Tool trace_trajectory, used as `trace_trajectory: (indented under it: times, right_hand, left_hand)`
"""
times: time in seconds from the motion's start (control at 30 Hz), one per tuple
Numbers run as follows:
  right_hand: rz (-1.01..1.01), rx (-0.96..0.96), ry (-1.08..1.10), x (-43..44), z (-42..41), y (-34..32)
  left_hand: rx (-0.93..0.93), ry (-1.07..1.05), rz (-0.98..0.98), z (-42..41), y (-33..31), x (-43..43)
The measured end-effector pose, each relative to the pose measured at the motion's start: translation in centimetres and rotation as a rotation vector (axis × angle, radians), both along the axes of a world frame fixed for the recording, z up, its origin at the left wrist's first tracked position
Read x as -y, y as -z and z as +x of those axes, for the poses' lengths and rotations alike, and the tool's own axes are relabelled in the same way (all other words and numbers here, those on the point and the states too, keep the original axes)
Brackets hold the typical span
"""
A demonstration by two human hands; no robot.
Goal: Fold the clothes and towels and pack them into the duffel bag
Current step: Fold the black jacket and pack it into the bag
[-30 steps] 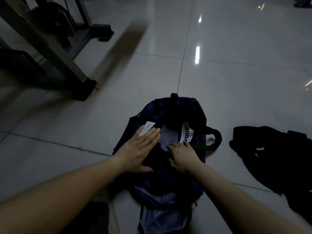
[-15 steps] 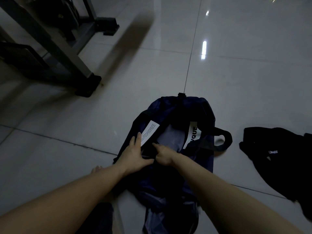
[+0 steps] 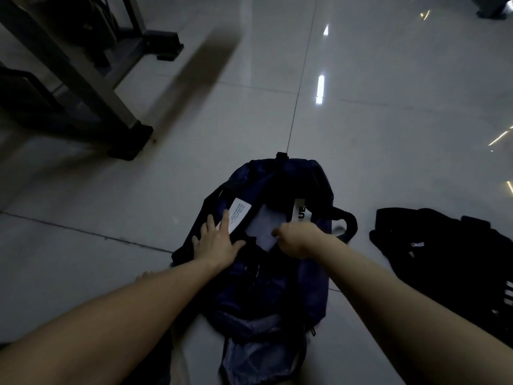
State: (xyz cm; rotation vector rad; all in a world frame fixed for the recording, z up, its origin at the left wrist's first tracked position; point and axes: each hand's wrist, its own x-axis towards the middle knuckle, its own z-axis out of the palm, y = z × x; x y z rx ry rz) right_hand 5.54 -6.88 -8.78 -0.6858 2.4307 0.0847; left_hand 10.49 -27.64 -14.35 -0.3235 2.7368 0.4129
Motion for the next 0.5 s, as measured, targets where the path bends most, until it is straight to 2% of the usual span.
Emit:
trace_trajectory:
  times: [0.13,0.2,0.27,0.4,0.5]
  right_hand:
    - [0.121,-0.059,-0.109,-3.5,2.7,1.0]
    - [0.083,-0.128,-0.098,-4.7,3.4,0.7]
    - [-0.018,-0.213,-0.062,-5.5,3.6,-0.1]
    - [-0.207,-0.308,0.117,-8.1,3.6,-2.1]
    - [-0.308,-0.281,0.419,-11.9,3.6,-2.9]
  left_hand:
    - [0.039,0.000,-0.155,-0.2,0.2,-1.0]
    - [0.011,0.021,-0.156,-0.6,-0.9,-1.8]
    - [-0.093,0.076,-0.132,-1.1,-2.3,-3.1]
    - [-0.233,0.247,-0.076,-1.6,-5.2,-9.4]
    - [-0.382,0.390,0.048,-1.3,-6.5,-15.1]
